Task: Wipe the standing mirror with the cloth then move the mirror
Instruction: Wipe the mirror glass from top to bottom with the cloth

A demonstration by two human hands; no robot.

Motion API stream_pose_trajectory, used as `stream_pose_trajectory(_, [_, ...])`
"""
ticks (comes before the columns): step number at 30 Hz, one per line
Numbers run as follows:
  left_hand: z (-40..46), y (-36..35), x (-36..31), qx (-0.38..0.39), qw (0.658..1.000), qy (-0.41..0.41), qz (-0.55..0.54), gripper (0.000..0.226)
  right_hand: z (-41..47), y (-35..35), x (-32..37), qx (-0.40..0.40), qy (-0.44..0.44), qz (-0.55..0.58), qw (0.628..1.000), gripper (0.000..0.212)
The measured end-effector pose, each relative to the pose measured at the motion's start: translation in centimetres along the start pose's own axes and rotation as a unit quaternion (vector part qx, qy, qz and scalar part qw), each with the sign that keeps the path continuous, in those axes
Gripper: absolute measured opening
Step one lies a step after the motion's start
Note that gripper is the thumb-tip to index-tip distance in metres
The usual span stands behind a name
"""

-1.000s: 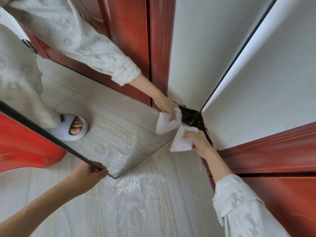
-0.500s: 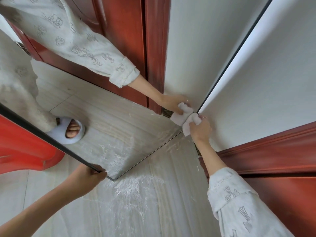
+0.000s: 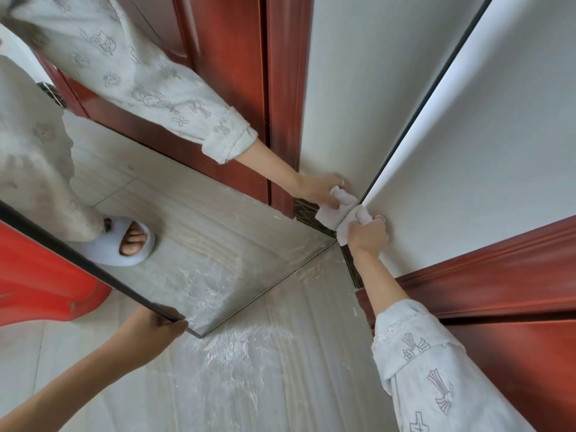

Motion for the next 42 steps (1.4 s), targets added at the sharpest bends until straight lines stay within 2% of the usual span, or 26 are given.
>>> stream_pose_trajectory(3, [0.1, -0.1, 0.1, 0.003, 1.0, 0.0, -0.003, 0.033, -0.1, -0.3, -1.3, 0.051, -0.016, 0.004, 0.999, 0.028])
stream_pose_trajectory(5, [0.2, -0.2, 0.3, -0.002, 1.0, -0.003, -0.006, 0.028, -0.3, -0.2, -2.7, 0.133, -0.029, -0.01, 0.991, 0.022])
stream_pose_trajectory(8, [0.1, -0.3, 0.0, -0.022, 1.0, -0.014, -0.004, 0.018, -1.7, 0.6, -4.1, 0.245, -0.07, 0.0, 0.967, 0.031])
stream_pose_trajectory(13, [-0.6, 0.0, -0.7, -0.031, 0.997, -0.051, 0.041, 0.013, -5.3, 2.0, -4.7, 0.334, -0.08, 0.035, 0.938, 0.021])
stream_pose_trajectory(15, [-1.2, 0.6, -1.0, -0.033, 0.994, -0.048, 0.089, 0.025, -7.1, 2.8, -4.5, 0.35, -0.071, 0.034, 0.933, 0.019])
stream_pose_trajectory(20, [-3.4, 1.3, -1.9, 0.064, 0.966, -0.046, 0.245, 0.036, -11.0, 6.3, -2.8, 0.374, -0.038, 0.044, 0.926, 0.026])
stream_pose_trajectory(23, [-5.1, 1.3, -4.1, 0.172, 0.93, -0.081, 0.314, 0.034, -13.7, 8.5, -1.5, 0.391, -0.021, 0.045, 0.919, 0.02])
stream_pose_trajectory(25, [-6.9, 1.9, -7.0, 0.196, 0.916, -0.125, 0.328, 0.031, -16.1, 10.2, -0.5, 0.399, -0.001, 0.041, 0.916, 0.021])
stream_pose_trajectory(28, [-9.5, 2.8, -11.6, 0.137, 0.923, -0.213, 0.289, 0.03, -19.2, 12.5, 0.8, 0.407, 0.025, 0.048, 0.912, 0.019])
stream_pose_trajectory(31, [-12.3, 2.8, -15.7, 0.064, 0.928, -0.292, 0.224, 0.05, -21.6, 14.3, 2.1, 0.405, 0.037, 0.074, 0.91, 0.016])
stream_pose_trajectory(33, [-14.0, 2.2, -17.6, 0.051, 0.921, -0.334, 0.193, 0.061, -23.1, 15.3, 3.0, 0.409, 0.049, 0.094, 0.906, 0.016])
stream_pose_trajectory(36, [-16.1, 1.3, -18.7, 0.002, 0.915, -0.362, 0.177, 0.069, -24.8, 16.7, 3.8, 0.413, 0.074, 0.103, 0.902, 0.008])
stream_pose_trajectory(39, [-17.1, 1.8, -18.8, -0.083, 0.908, -0.387, 0.133, 0.057, -25.6, 17.7, 3.4, 0.413, 0.082, 0.096, 0.902, 0.007])
stream_pose_trajectory(42, [-16.5, 3.2, -18.9, -0.092, 0.918, -0.385, 0.027, 0.023, -26.0, 18.3, 2.9, 0.442, 0.071, 0.114, 0.887, 0.012])
Point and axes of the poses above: each hand's wrist, its own z-axis towards the middle knuckle, its own y-axis out of the back of the hand, x = y × z, the point moved 3 cm from there along z, towards the middle knuckle, and after that the axes turned 12 degrees about -y, right-handed, at the moved point
